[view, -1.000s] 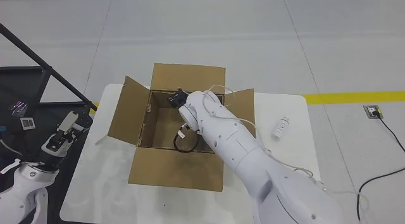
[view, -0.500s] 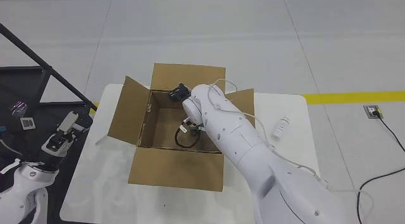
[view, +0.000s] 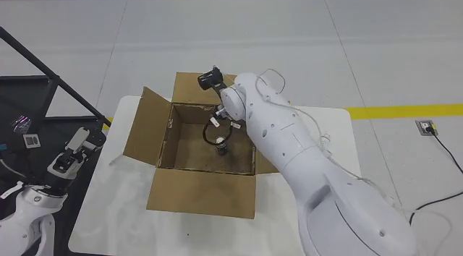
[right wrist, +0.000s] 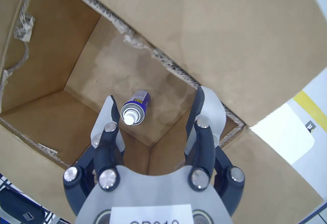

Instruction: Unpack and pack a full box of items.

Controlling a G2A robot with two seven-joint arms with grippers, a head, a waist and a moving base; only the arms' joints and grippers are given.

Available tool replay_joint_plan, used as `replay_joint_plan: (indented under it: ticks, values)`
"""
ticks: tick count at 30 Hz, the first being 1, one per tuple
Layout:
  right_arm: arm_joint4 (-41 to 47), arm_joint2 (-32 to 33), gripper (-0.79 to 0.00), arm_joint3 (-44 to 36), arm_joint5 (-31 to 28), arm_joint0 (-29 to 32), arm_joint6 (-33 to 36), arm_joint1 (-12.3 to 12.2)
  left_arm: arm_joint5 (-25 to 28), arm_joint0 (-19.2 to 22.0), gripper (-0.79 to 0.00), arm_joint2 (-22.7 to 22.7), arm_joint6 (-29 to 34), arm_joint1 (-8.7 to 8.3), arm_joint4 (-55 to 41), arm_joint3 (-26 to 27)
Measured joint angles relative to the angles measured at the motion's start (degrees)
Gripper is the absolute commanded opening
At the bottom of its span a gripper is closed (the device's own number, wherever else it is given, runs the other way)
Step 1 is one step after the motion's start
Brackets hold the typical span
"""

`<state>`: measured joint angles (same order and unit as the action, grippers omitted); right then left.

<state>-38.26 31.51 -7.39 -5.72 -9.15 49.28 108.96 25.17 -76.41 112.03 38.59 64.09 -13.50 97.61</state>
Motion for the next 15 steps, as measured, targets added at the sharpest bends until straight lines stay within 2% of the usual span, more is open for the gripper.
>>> replay_joint_plan:
  ticks: [7,11,15]
  values:
    - [3.6,2.5,-0.231,7.7,-1.2,-4.3,-5.5,-3.1,0.0,0.0,0.000,0.0,0.0,0.00,0.0,0.0]
    - [6.5,3.9,-0.256,7.4,-2.3,-4.2,-6.9,-7.2,0.0,0.0,0.000,0.0,0.0,0.00,0.0,0.0]
    - [8.4,4.9,-0.222,7.4,-5.4,-3.9,-8.4,-10.8,0.0,0.0,0.000,0.0,0.0,0.00,0.0,0.0]
